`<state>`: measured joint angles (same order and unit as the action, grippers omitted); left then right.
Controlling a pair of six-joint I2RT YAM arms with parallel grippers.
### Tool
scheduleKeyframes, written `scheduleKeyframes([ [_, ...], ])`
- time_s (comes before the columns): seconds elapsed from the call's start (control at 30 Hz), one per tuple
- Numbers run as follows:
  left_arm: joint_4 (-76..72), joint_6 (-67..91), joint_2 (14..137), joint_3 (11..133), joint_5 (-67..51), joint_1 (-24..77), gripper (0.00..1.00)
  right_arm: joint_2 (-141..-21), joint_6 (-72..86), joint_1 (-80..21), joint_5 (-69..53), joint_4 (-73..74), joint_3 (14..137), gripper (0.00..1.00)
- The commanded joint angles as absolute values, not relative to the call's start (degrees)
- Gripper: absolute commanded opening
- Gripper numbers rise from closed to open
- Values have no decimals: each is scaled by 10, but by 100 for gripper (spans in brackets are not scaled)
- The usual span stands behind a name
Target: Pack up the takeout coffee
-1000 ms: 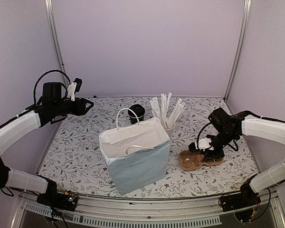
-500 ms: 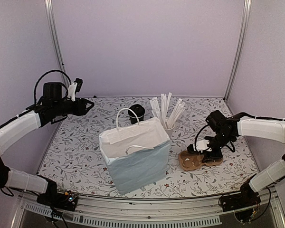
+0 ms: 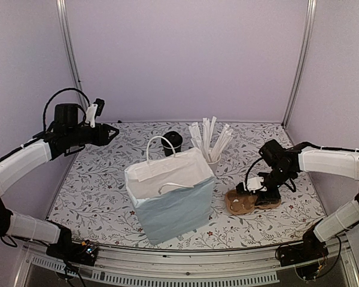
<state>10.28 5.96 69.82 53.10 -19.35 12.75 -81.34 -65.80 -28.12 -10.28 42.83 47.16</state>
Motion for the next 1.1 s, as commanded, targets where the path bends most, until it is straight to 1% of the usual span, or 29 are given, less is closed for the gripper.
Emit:
scheduleKeyframes([
  [0.0, 106, 53, 701, 547, -202, 135, 50, -825, -660, -281, -100, 430, 466, 47],
  [0.23, 106, 53, 703, 547, -203, 136, 50, -832, -658, -281, -101, 429, 467, 45],
  [0.5, 107, 53, 704, 548, -204, 138, 50, -825, -650, -280, -107, 441, 482, 35],
  [0.63, 107, 53, 705, 548, -203, 137, 50, -811, -644, -281, -116, 463, 503, 34],
  [0.9, 107, 53, 708, 548, -205, 137, 50, -767, -619, -281, -164, 519, 573, 33],
  [1.07, 104, 46, 710, 548, -222, 138, 50, -743, -602, -281, -218, 566, 666, 31],
])
